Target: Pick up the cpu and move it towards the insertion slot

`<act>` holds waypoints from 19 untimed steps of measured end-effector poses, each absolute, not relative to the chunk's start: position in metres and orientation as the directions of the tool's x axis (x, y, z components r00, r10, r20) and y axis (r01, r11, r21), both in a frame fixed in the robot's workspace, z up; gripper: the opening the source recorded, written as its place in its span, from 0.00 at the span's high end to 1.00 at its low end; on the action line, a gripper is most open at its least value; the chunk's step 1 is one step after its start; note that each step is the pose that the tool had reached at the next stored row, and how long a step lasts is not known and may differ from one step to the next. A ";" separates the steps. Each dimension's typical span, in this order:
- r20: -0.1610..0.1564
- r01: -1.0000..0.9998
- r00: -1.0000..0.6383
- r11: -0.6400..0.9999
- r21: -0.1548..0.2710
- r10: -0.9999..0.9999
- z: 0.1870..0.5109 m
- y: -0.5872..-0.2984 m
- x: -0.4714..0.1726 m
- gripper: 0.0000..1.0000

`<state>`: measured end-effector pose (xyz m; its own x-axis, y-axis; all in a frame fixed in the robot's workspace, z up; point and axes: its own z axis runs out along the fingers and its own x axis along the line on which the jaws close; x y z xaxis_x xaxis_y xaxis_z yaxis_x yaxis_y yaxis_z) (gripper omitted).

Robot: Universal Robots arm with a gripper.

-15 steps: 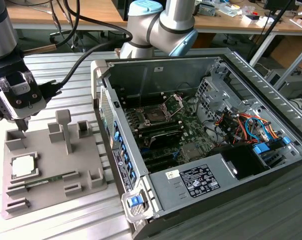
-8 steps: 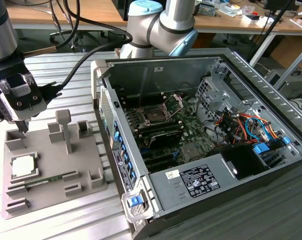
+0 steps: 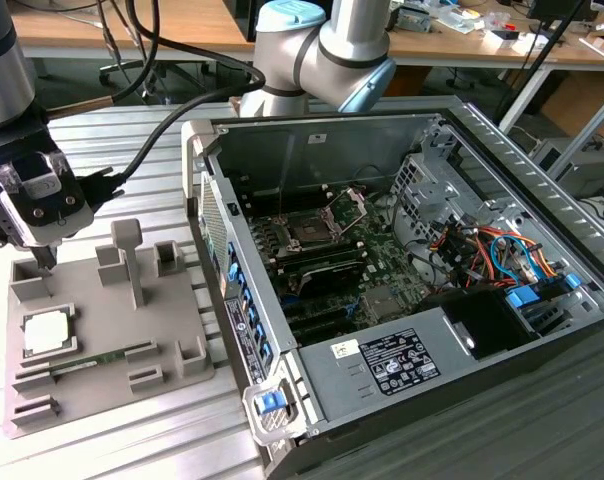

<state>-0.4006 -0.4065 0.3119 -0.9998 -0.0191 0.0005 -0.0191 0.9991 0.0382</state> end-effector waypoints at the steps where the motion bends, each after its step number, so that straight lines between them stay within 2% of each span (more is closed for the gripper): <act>1: 0.000 -0.019 -1.000 0.999 0.038 -0.019 0.312 -0.407 -0.401 0.89; 19: 0.000 -0.019 -1.000 0.999 0.038 -0.019 0.308 -0.412 -0.401 0.89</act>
<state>-0.4009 -0.4124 0.3082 -0.9998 -0.0191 0.0004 -0.0191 0.9991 0.0383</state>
